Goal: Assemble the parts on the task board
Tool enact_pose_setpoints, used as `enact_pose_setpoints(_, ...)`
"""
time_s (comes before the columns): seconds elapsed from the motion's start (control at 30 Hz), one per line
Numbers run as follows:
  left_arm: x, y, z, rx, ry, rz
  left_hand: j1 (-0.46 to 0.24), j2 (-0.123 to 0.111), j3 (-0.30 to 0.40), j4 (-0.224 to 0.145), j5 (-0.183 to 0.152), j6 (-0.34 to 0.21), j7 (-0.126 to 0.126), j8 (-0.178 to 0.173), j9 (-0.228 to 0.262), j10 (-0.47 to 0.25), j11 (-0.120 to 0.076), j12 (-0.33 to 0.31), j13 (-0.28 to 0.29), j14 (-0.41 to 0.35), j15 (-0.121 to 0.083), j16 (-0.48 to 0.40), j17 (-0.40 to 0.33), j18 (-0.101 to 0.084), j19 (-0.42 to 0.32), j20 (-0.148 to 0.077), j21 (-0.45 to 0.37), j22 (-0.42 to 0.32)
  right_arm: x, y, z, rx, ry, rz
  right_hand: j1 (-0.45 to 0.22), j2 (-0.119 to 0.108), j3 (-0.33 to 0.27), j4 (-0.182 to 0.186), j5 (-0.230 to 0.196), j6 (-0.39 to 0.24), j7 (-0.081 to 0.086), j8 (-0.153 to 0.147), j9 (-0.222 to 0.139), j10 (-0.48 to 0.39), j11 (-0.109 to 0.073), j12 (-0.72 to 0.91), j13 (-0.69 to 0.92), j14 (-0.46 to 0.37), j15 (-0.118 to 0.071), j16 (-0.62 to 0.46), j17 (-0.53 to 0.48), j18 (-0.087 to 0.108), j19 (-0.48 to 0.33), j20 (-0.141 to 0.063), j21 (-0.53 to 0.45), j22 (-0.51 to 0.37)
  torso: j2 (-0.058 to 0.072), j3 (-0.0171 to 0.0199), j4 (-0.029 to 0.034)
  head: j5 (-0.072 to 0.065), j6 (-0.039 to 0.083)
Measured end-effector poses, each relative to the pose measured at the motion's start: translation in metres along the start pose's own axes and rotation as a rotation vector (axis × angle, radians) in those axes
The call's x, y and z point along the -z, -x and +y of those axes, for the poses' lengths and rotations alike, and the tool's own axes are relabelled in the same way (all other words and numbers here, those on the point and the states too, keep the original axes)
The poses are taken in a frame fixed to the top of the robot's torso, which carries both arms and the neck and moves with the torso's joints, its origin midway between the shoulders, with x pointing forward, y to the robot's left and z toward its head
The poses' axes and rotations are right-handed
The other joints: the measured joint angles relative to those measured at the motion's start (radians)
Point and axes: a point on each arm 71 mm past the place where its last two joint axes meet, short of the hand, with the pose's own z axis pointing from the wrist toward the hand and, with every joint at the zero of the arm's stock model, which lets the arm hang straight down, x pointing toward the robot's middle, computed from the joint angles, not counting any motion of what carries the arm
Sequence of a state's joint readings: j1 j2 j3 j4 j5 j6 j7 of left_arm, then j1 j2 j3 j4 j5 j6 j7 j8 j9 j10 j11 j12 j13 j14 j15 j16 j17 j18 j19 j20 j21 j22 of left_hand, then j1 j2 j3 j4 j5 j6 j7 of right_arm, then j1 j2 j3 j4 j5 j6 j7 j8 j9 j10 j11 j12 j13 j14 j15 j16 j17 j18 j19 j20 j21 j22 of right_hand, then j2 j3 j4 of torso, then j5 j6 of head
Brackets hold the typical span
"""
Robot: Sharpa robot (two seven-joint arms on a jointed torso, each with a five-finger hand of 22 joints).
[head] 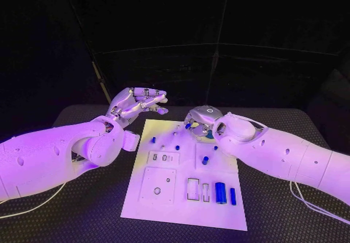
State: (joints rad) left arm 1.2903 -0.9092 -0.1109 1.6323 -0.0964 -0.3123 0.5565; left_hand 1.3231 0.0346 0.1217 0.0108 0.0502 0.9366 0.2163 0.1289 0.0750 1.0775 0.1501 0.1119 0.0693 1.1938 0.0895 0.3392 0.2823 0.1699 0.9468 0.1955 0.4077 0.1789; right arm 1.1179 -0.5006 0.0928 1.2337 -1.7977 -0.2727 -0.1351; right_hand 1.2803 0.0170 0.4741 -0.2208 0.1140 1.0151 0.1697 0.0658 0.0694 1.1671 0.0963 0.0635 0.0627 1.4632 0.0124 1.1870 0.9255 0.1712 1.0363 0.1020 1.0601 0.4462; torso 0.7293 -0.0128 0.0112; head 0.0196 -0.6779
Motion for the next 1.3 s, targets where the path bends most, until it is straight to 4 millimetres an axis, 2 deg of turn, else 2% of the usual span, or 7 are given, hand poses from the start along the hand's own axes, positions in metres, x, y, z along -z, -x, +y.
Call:
enact_pose_setpoints(0.47, -0.002, 0.000, 0.000, 0.000, 0.004, 0.005, 0.000, 0.000, -0.003, -0.003, 0.000, 0.000, 0.000, -0.005, 0.000, 0.000, 0.000, 0.000, 0.000, 0.000, 0.000, -0.003, 0.000, 0.000, -0.003, 0.003, 0.000, 0.000, -0.021, 0.005, 0.013, 0.001, 0.003, -0.043, -0.004, -0.004, 0.002, 0.002, 0.000, 0.000, 0.000, 0.000, 0.000, 0.000, 0.000, 0.000, 0.000, 0.000, 0.000, 0.000, 0.000, 0.000, 0.000, 0.000, 0.000, 0.001, 0.008, -0.0005, 0.0053, 0.004, 0.002)
enact_pose_setpoints(0.83, -0.004, -0.001, 0.000, 0.001, 0.005, 0.010, 0.000, 0.000, -0.003, -0.003, 0.000, 0.000, 0.000, -0.005, 0.000, 0.000, 0.000, 0.000, 0.000, 0.000, 0.000, -0.003, 0.001, 0.000, -0.003, 0.003, 0.000, -0.001, -0.030, 0.005, 0.019, 0.013, -0.003, -0.037, -0.008, -0.008, 0.006, 0.006, -0.004, 0.000, 0.000, 0.000, 0.000, 0.000, 0.000, 0.000, 0.000, 0.000, 0.000, 0.000, -0.001, 0.000, 0.000, 0.000, 0.000, 0.002, 0.016, -0.0028, 0.0090, 0.003, -0.002)
enact_pose_setpoints(1.3, -0.006, -0.002, -0.001, 0.001, 0.004, 0.012, 0.000, 0.000, -0.003, -0.003, 0.000, -0.004, 0.004, -0.005, -0.001, 0.000, 0.000, 0.000, 0.000, 0.000, 0.000, -0.003, 0.001, 0.000, -0.003, 0.003, 0.000, -0.001, -0.033, 0.001, 0.021, 0.038, -0.024, 0.005, -0.008, -0.008, 0.005, 0.006, -0.004, 0.000, 0.000, 0.000, 0.000, 0.000, 0.000, 0.000, -0.001, 0.000, 0.000, 0.000, -0.009, 0.000, 0.000, 0.000, 0.000, 0.002, 0.016, -0.0030, 0.0084, 0.007, -0.010)
